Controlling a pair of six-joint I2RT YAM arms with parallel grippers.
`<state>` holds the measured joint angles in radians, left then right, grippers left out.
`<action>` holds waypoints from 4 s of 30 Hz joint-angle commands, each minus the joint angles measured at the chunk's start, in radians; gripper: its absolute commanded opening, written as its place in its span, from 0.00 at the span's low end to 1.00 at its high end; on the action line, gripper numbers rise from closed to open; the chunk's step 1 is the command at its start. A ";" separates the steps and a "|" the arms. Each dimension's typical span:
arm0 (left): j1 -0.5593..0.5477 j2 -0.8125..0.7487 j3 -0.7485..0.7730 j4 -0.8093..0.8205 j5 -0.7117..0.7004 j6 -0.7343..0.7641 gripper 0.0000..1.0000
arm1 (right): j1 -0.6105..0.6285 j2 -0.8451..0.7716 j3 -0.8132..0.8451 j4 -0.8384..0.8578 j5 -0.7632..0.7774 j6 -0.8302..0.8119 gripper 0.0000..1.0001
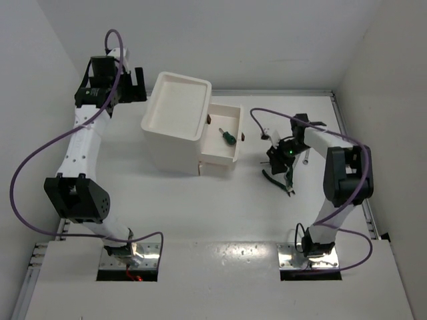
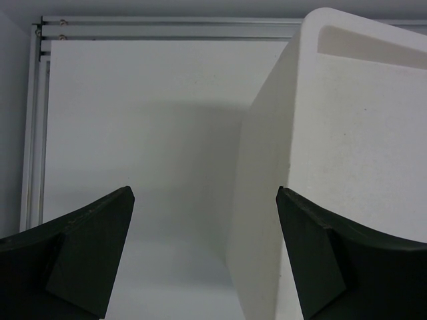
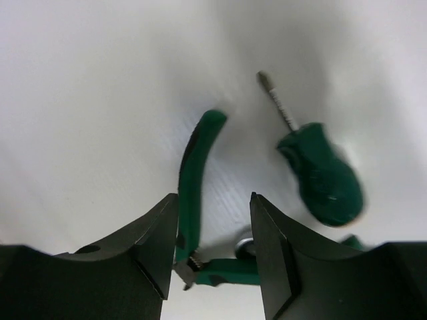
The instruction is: Sort the tools into containers
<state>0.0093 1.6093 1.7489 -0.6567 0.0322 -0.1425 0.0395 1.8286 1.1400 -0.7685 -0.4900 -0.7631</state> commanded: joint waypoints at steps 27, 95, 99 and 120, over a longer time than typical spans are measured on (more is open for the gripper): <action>0.012 0.043 0.060 -0.003 -0.020 0.004 0.97 | -0.023 0.132 0.153 0.018 0.011 -0.262 0.68; -0.067 0.009 0.027 -0.012 0.158 0.018 0.93 | 0.192 -0.043 0.469 0.336 -0.173 0.831 0.68; -0.092 0.009 0.009 -0.032 0.111 0.027 0.80 | 0.129 -0.069 0.428 0.336 -0.111 0.886 0.66; -0.131 0.104 -0.029 -0.104 0.052 0.080 0.00 | 0.079 0.102 0.233 0.465 -0.212 1.269 0.67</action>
<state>-0.1093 1.6745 1.7489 -0.7254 0.0948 -0.0822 0.1154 1.8946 1.3571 -0.3908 -0.6441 0.3733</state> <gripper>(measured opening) 0.236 0.667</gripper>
